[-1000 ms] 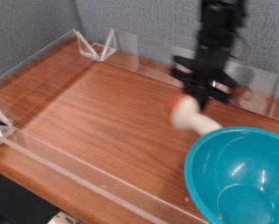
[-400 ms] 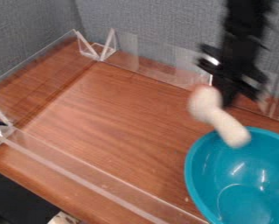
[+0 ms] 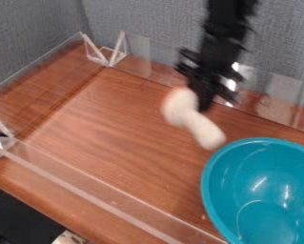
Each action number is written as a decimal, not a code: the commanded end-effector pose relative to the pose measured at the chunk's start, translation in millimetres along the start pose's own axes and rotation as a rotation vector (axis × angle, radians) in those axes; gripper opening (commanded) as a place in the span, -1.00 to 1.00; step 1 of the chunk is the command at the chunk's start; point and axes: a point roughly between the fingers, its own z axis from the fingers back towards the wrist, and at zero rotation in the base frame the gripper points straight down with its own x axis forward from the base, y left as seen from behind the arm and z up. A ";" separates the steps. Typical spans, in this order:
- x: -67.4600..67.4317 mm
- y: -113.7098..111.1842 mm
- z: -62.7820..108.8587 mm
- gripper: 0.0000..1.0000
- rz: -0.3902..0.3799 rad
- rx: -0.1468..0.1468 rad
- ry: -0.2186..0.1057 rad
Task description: Put the mushroom in the blue bowl
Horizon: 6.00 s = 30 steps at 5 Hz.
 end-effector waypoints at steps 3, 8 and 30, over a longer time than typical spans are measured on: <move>17.5 -84.1 10.8 -1.00 -0.255 0.027 -0.065; -12.0 -116.9 -14.3 -1.00 -0.322 0.039 -0.121; -22.2 -102.8 -15.7 1.00 -0.382 0.161 -0.215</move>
